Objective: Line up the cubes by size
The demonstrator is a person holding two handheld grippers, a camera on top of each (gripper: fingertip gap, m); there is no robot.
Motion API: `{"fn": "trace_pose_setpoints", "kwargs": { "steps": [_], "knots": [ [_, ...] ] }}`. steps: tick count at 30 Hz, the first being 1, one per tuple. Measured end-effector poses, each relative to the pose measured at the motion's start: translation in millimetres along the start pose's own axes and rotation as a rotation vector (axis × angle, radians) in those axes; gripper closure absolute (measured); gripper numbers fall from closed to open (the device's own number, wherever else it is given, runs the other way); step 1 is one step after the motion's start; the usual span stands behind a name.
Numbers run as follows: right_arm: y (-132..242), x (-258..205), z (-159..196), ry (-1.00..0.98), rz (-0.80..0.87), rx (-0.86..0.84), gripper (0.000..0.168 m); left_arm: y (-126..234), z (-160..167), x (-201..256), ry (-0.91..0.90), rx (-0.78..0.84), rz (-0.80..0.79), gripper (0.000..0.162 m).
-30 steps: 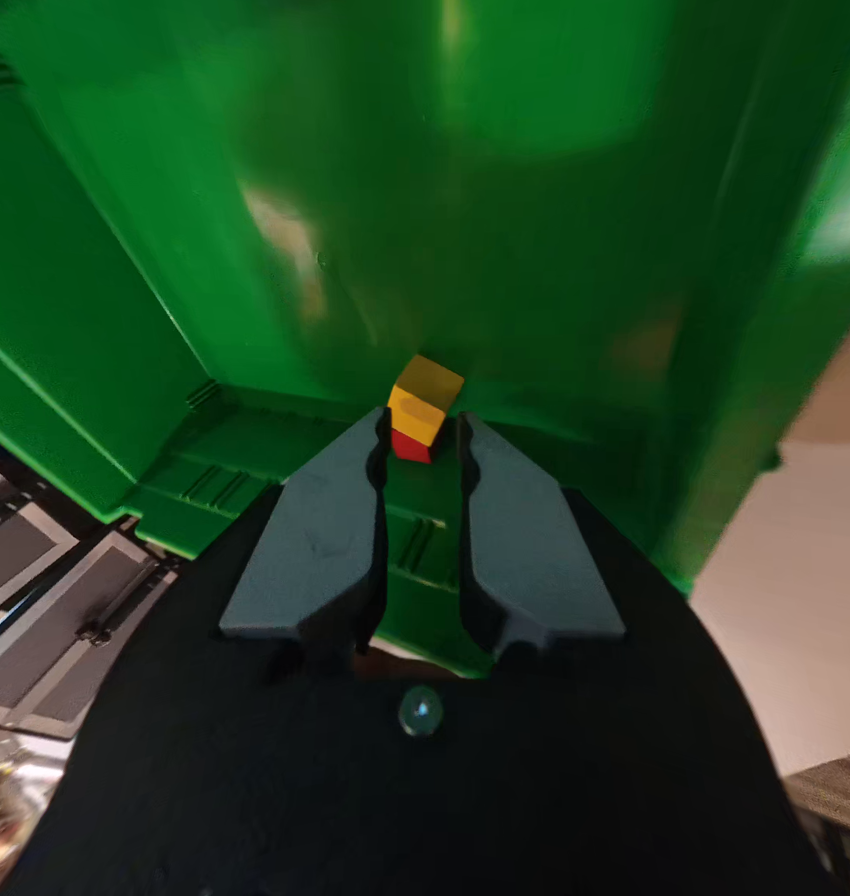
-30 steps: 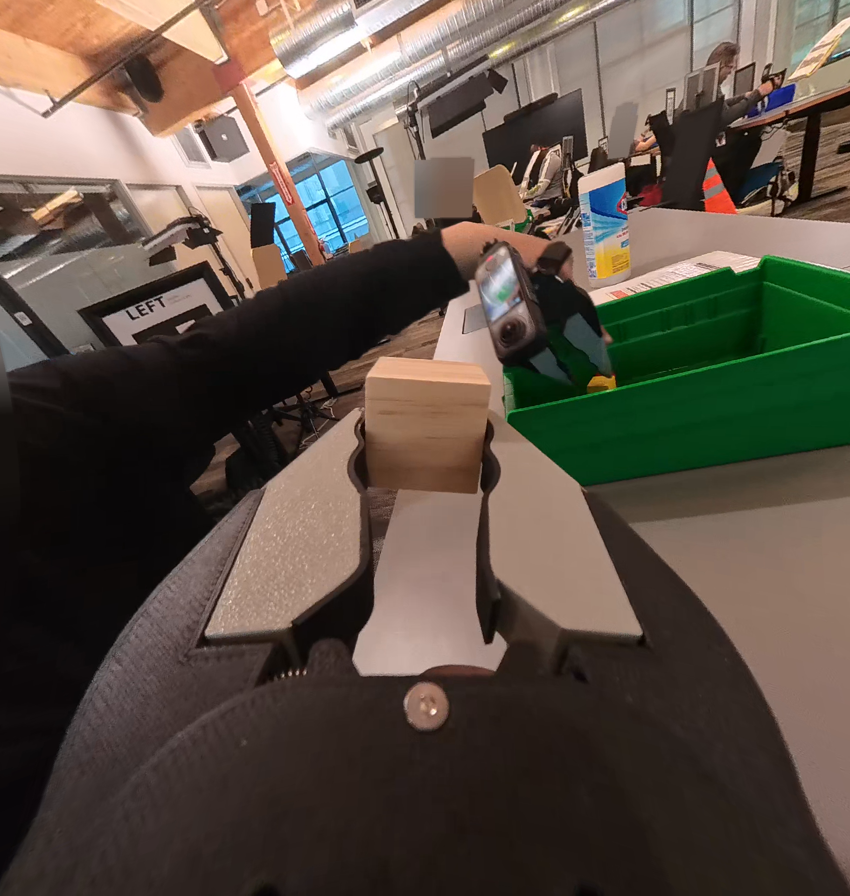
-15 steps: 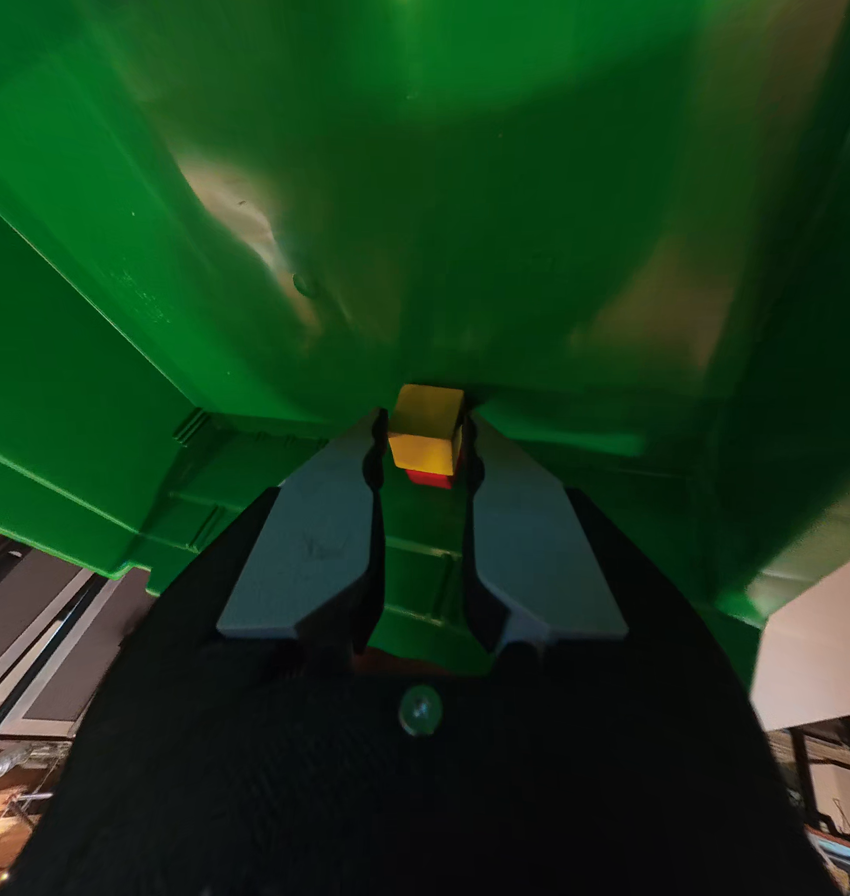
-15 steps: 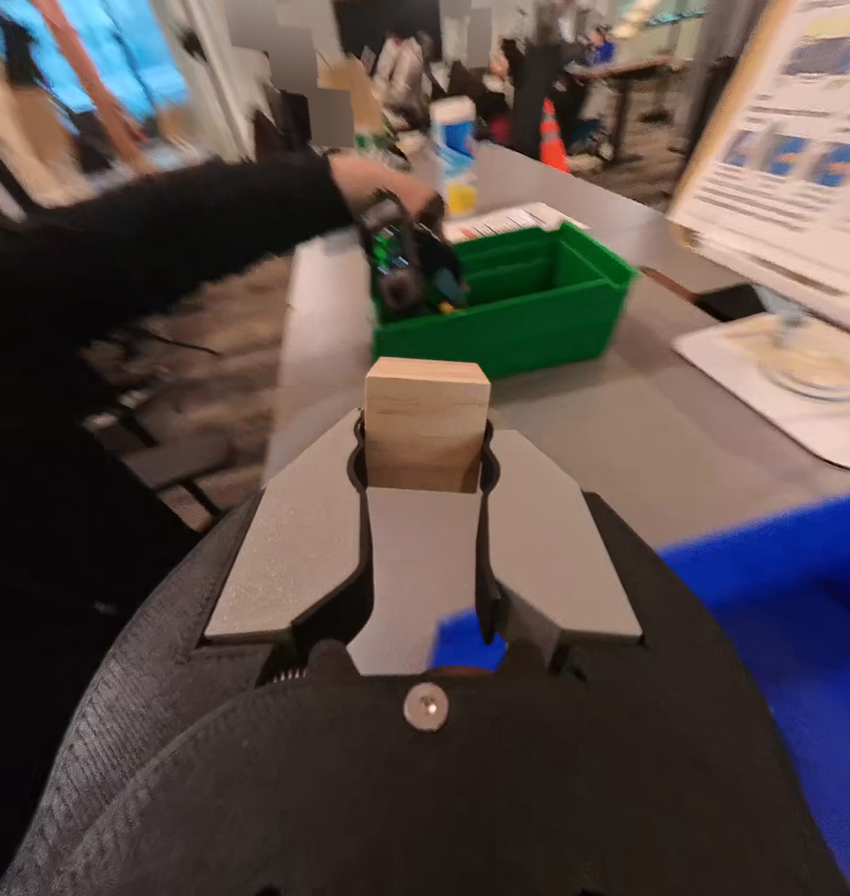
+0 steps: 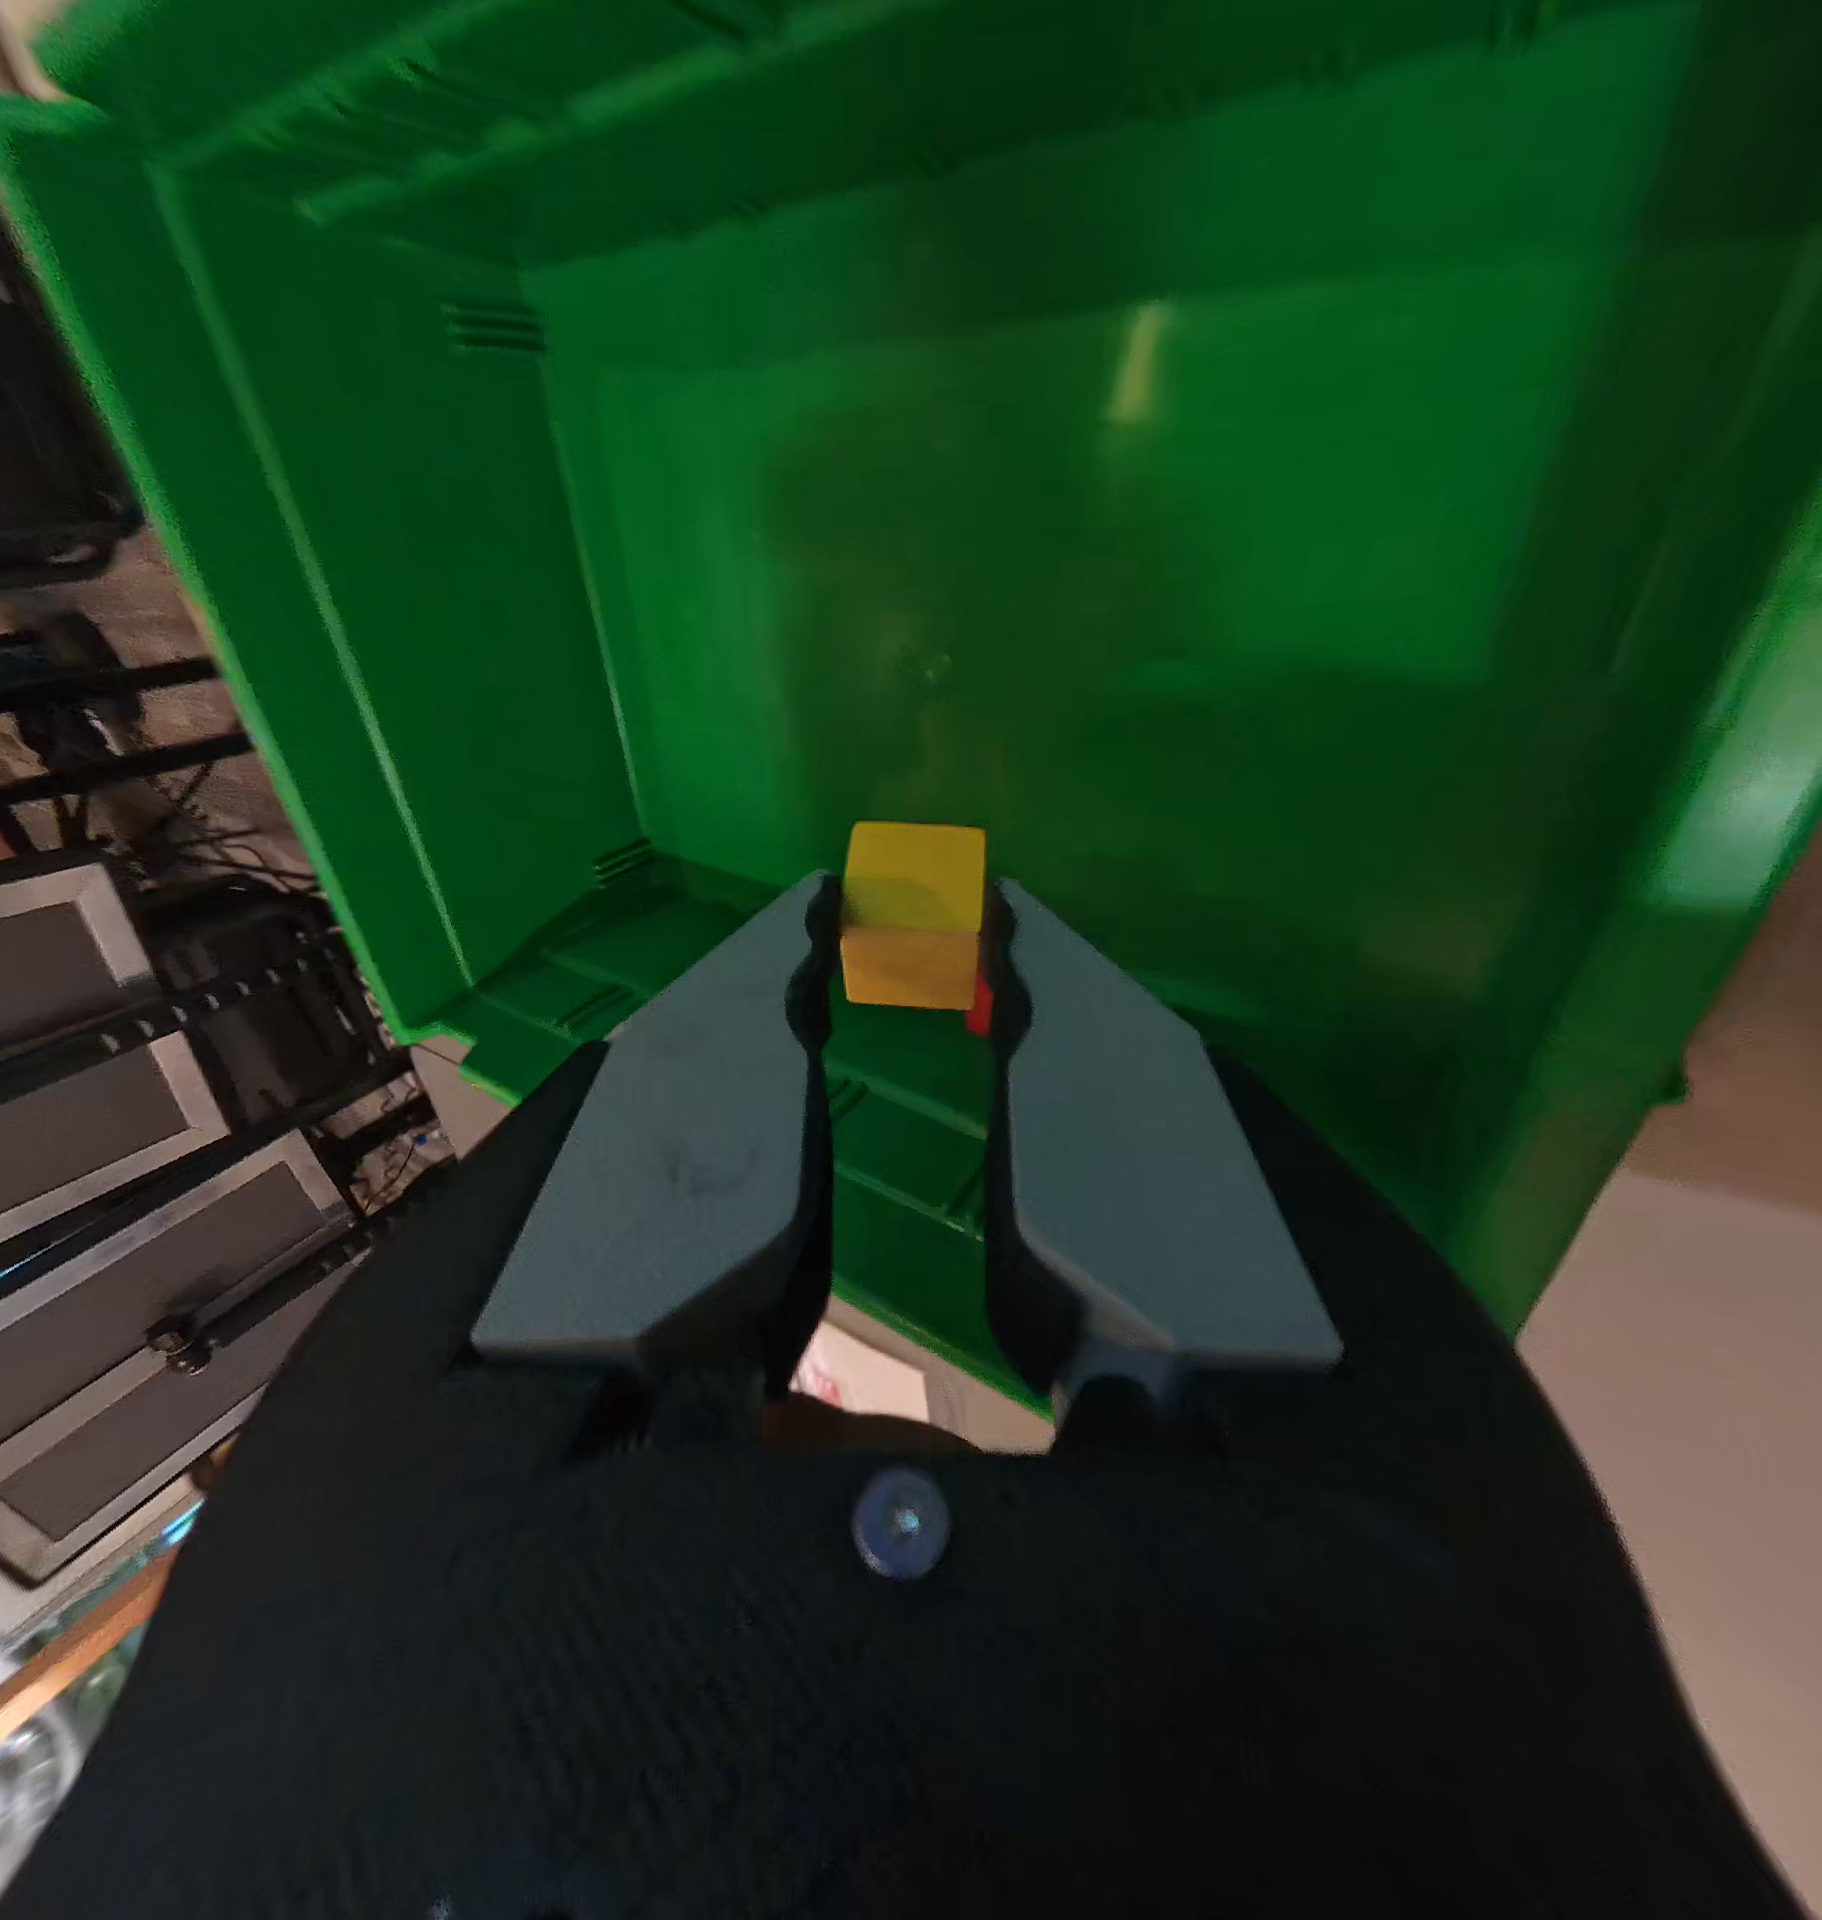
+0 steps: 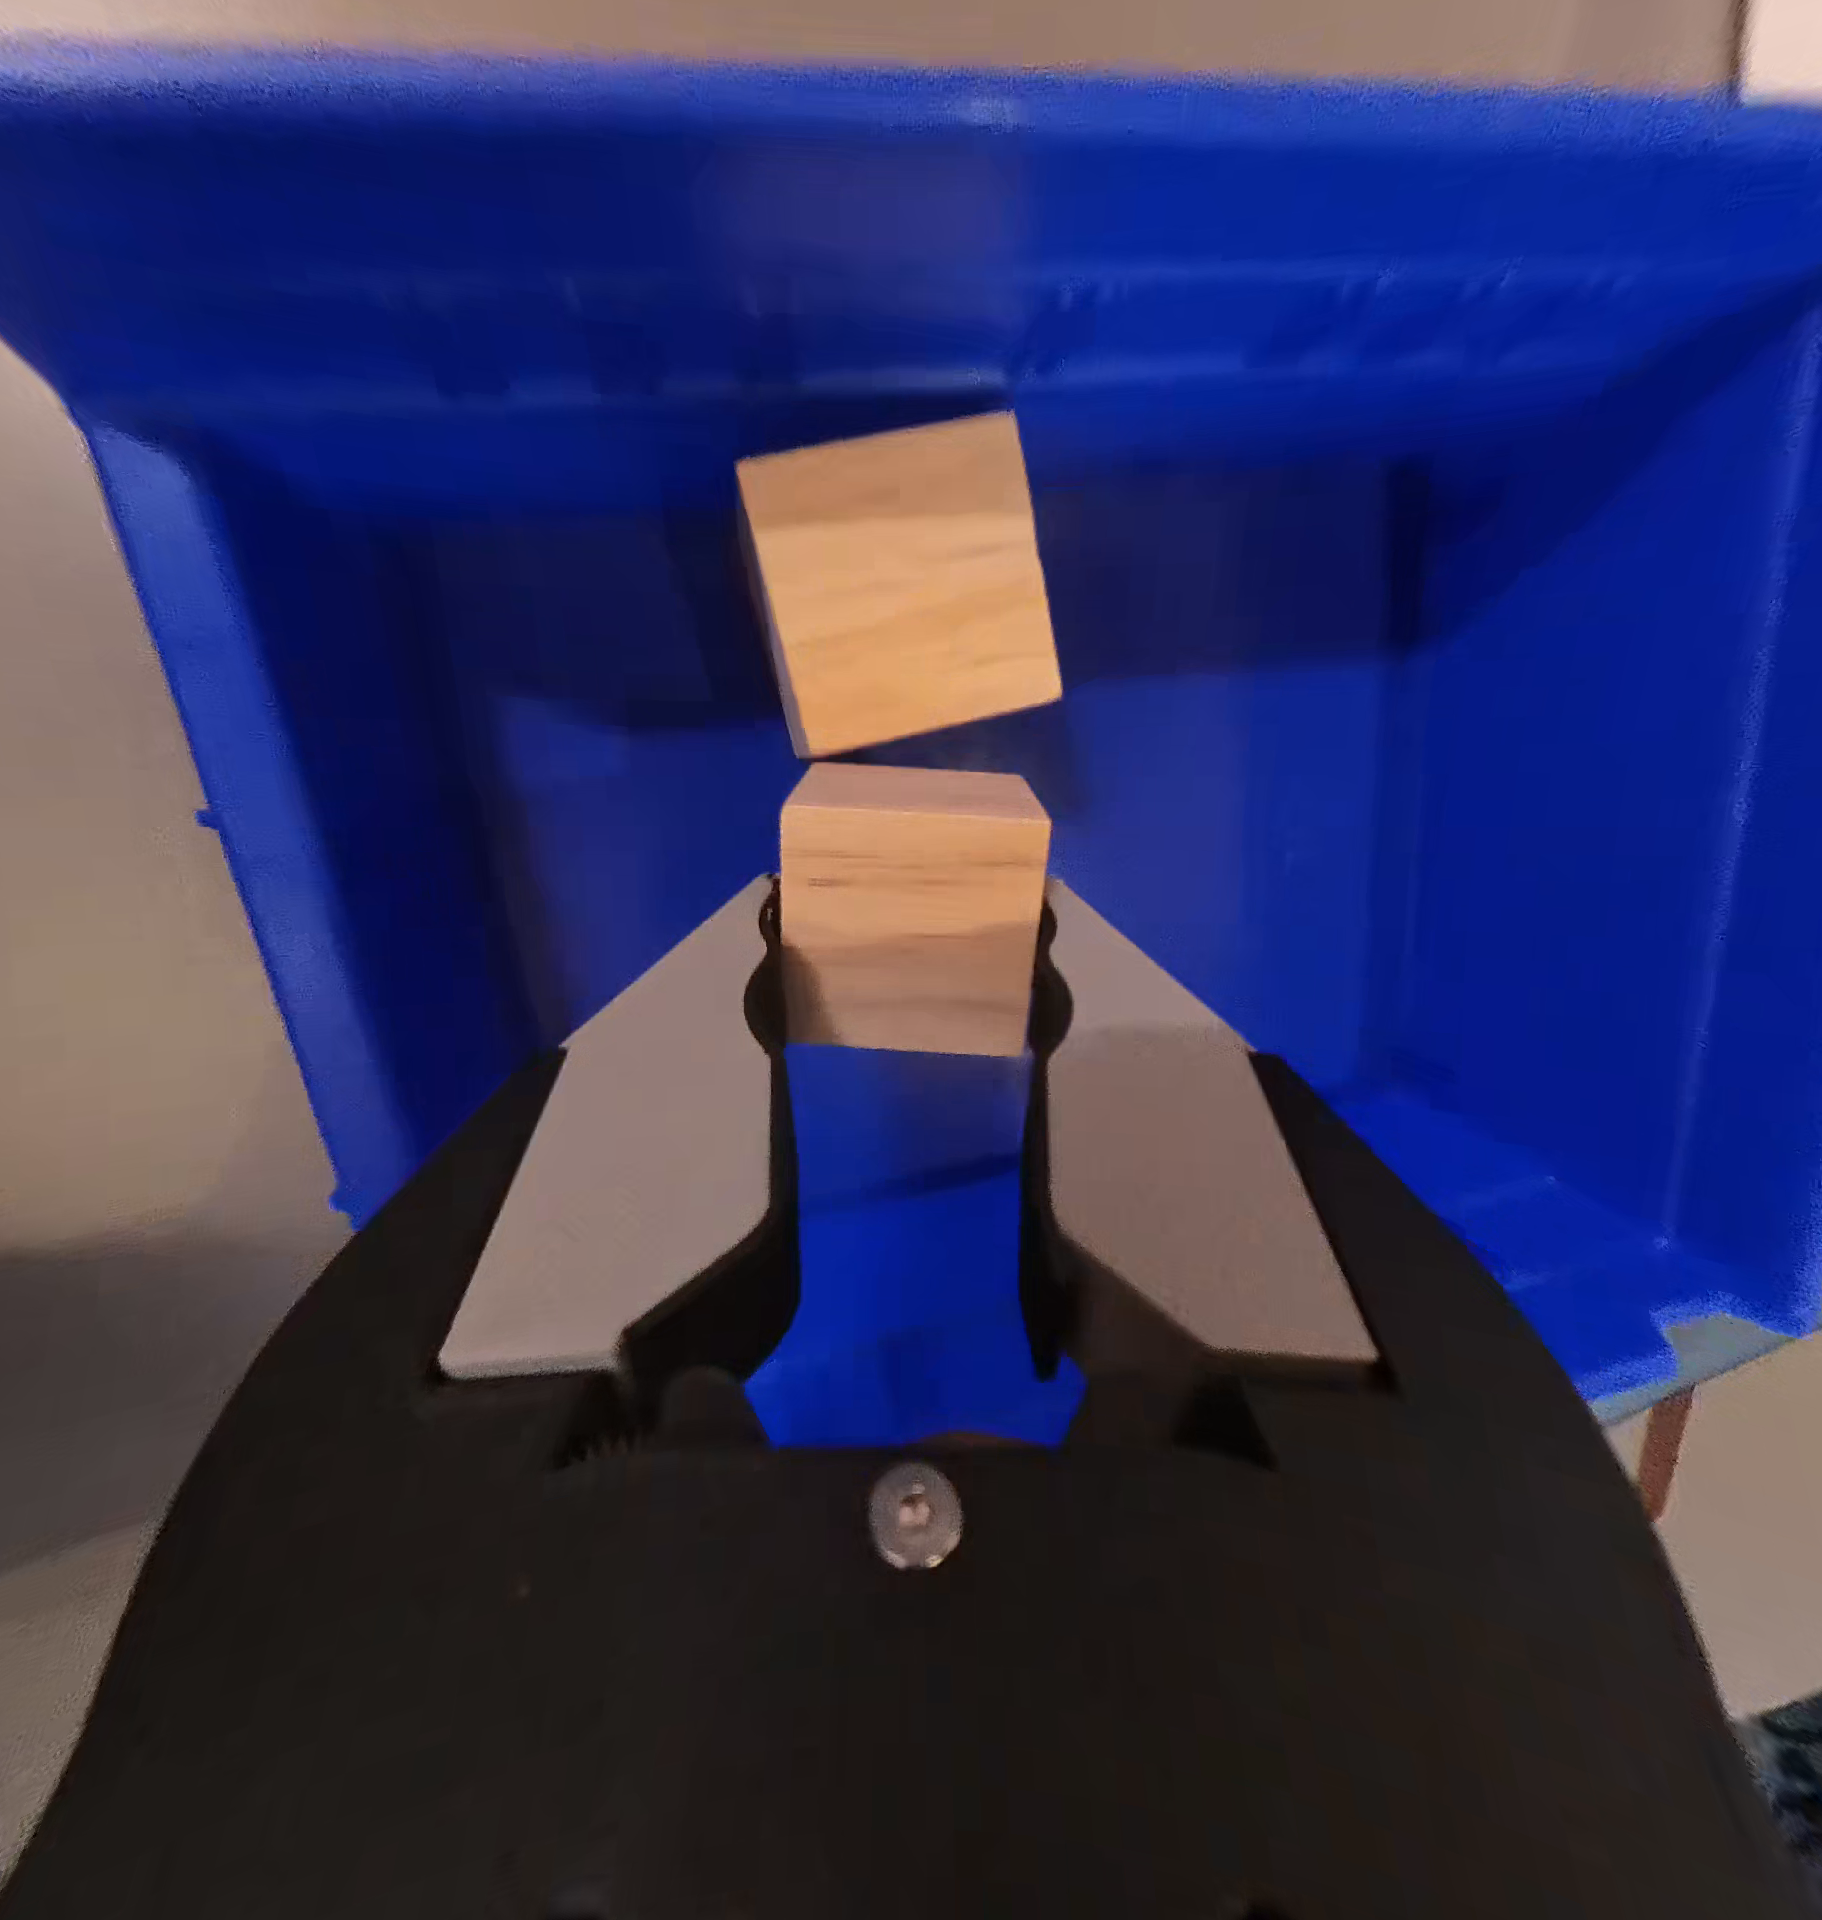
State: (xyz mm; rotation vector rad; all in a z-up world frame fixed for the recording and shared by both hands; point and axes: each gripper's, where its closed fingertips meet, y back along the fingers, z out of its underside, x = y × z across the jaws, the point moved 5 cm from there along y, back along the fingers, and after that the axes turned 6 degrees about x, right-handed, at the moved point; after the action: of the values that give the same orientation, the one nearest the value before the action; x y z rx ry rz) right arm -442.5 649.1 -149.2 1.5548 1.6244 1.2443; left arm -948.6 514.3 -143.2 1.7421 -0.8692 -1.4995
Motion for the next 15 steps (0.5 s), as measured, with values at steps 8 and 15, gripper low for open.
{"fn": "trace_pose_setpoints", "kwargs": {
  "steps": [8, 15],
  "knots": [
    [-42.2, 3.8, 14.1, 0.114, -0.07, -0.182, 0.124, 33.5, -37.4, 0.0, 0.143, 0.325, -0.109, 0.137],
    [-53.6, -3.2, 3.0, 0.08, -0.083, -0.139, 0.122, 61.1, -98.3, -3.6, 0.185, 0.664, -0.118, 0.137]
  ]
}}
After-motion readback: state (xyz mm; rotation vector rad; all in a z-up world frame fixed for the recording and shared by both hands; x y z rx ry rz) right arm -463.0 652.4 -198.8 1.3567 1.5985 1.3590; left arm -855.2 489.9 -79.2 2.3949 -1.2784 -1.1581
